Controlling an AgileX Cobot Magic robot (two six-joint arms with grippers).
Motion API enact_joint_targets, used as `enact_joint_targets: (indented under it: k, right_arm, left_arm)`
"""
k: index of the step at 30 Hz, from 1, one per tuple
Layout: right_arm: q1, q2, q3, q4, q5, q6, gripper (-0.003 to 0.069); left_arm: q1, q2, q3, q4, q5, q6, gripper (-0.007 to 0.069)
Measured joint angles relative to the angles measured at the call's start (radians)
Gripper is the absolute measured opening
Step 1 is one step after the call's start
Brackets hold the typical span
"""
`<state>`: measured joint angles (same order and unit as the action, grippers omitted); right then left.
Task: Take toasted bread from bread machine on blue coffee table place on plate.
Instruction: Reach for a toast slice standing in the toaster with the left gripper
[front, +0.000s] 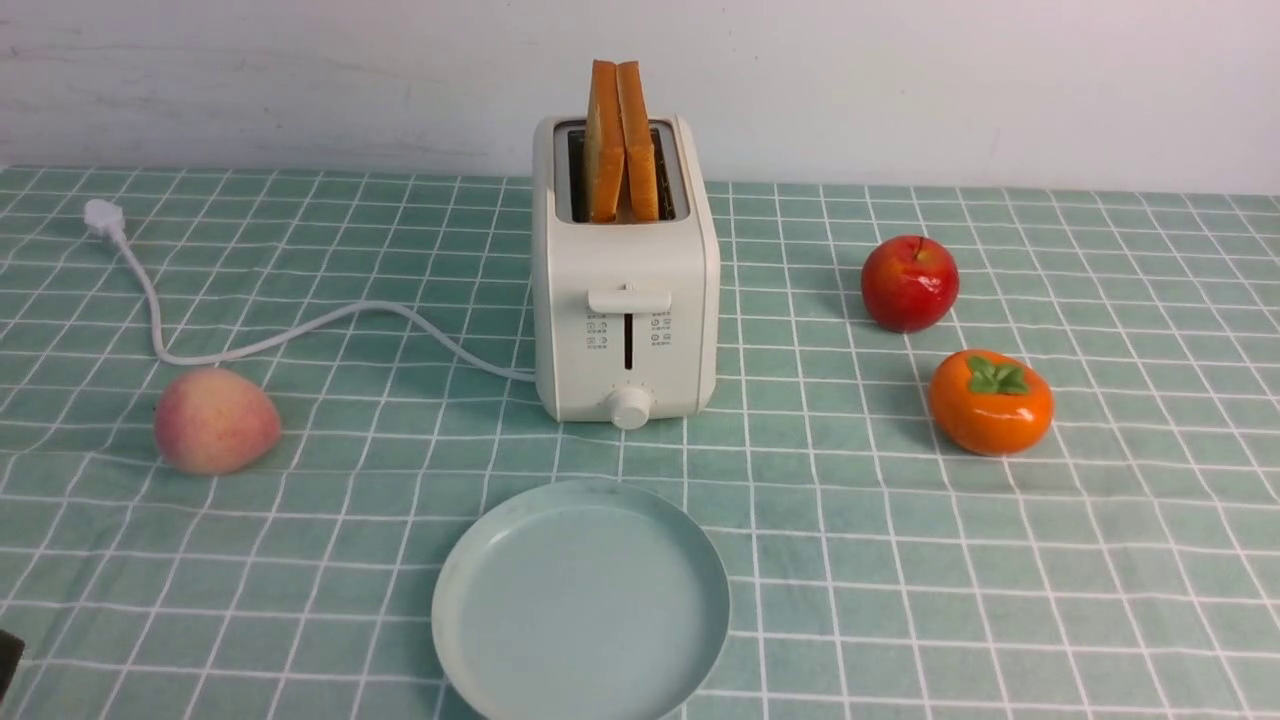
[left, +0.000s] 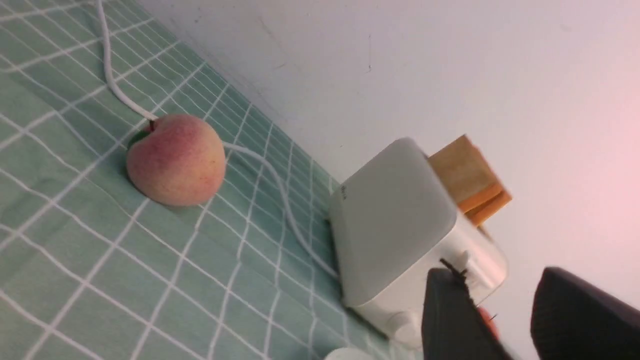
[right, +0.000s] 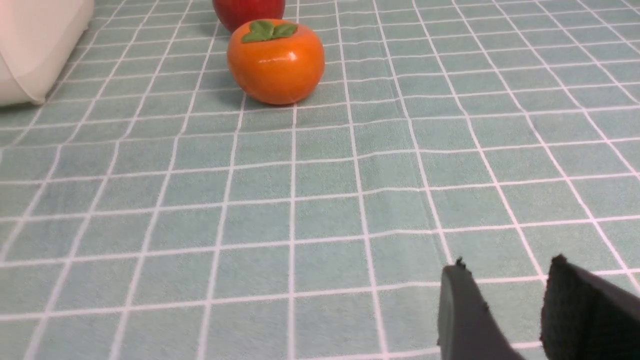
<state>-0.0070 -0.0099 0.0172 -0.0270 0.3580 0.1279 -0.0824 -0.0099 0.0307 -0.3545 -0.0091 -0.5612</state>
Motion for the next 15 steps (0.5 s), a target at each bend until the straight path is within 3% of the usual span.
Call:
enact_joint_targets:
  k: [6, 8, 10, 14, 15]
  right_arm:
    - [0.0, 0.0, 0.008, 0.365, -0.179, 0.129, 0.0239]
    - [0.0, 0.0, 0.008, 0.43, -0.226, 0.149, 0.0239]
    - [0.0, 0.0, 0.008, 0.579, -0.329, 0.171, 0.0239]
    - [0.0, 0.0, 0.008, 0.646, -0.395, 0.175, 0.0239]
    - [0.0, 0.0, 0.008, 0.663, -0.42, 0.179, 0.0239]
  left_arm:
    - [0.0, 0.0, 0.0, -0.027, -0.037, -0.053, 0.0237]
    - [0.0, 0.0, 0.0, -0.027, -0.053, -0.054, 0.0233]
    - [0.0, 0.0, 0.0, -0.028, -0.14, -0.054, 0.0186]
    - [0.001, 0.0, -0.01, -0.014, -0.247, -0.054, 0.0066]
    - [0.001, 0.0, -0.044, 0.009, -0.263, -0.054, 0.0002]
